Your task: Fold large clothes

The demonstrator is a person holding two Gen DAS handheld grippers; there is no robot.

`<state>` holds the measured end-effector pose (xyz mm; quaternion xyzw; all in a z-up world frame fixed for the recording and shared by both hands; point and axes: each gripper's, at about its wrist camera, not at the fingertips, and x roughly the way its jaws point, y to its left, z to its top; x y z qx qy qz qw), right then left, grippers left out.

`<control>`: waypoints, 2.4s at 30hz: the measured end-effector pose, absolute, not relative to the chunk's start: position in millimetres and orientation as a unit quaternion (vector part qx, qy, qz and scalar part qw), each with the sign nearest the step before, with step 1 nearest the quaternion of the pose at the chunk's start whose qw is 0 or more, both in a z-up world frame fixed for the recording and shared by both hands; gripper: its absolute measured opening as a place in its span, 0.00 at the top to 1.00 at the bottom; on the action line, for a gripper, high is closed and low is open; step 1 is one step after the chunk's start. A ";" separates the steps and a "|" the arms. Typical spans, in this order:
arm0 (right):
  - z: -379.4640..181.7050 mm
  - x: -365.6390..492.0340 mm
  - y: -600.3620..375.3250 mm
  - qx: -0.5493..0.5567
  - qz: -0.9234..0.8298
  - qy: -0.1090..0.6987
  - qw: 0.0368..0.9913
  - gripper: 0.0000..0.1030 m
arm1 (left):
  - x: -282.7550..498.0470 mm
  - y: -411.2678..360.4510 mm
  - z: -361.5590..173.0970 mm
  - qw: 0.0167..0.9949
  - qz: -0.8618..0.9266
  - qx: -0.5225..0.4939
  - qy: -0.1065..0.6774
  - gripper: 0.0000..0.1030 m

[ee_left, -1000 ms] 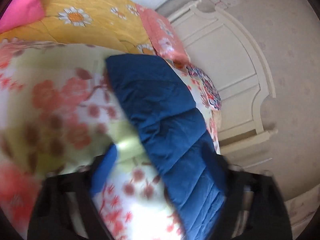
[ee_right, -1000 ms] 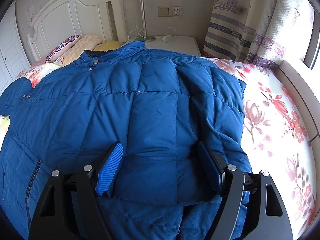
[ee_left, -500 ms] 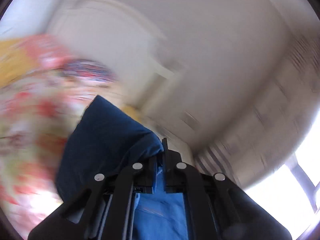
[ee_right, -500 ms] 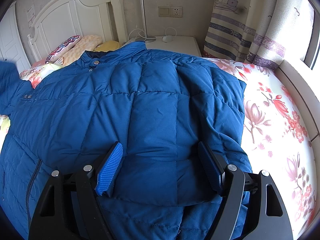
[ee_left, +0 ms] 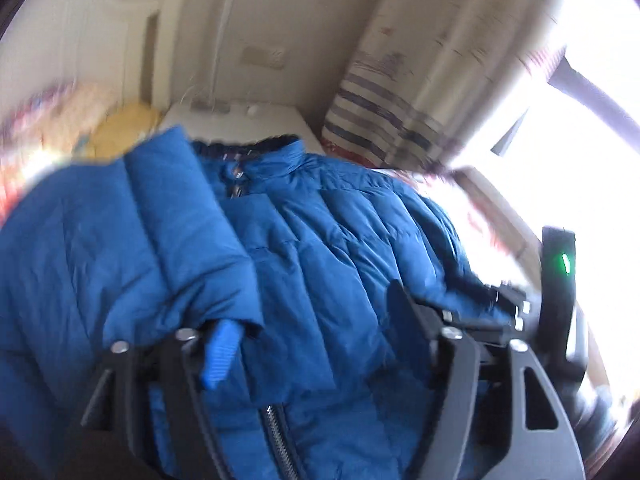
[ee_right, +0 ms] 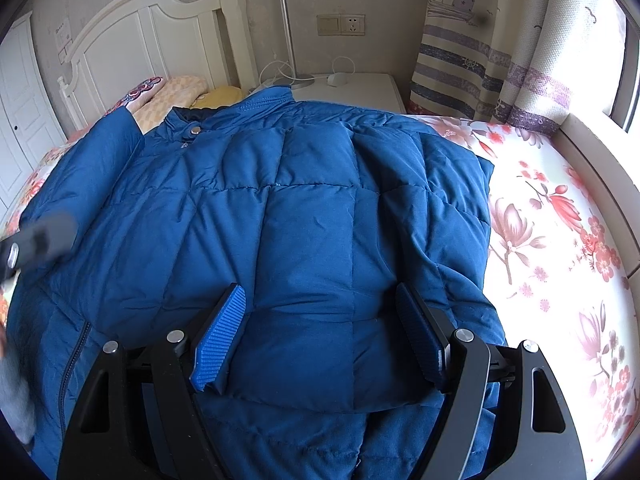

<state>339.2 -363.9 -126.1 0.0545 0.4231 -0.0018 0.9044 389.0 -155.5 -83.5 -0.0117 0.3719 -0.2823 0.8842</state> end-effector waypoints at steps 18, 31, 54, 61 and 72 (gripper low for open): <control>-115.7 328.9 -345.9 0.002 -0.014 0.397 0.918 0.28 | 348.3 97.4 -123.4 0.910 0.046 -0.245 0.331 0.17; -98.8 285.9 -138.5 -0.310 0.140 0.247 0.907 0.25 | 323.3 120.4 -103.3 0.926 0.132 -0.233 0.265 0.14; -60.3 313.4 -373.1 0.330 0.081 0.250 0.907 0.85 | 317.5 133.6 -105.1 0.918 0.137 -0.263 0.263 0.13; -121.2 321.1 -399.0 0.387 0.081 0.323 0.860 0.31 | 319.2 129.6 -105.9 0.918 0.134 -0.257 0.269 0.13; -122.5 355.6 -371.8 0.366 0.068 0.360 0.855 0.69 | 321.7 126.8 -107.9 0.919 0.137 -0.249 0.275 0.12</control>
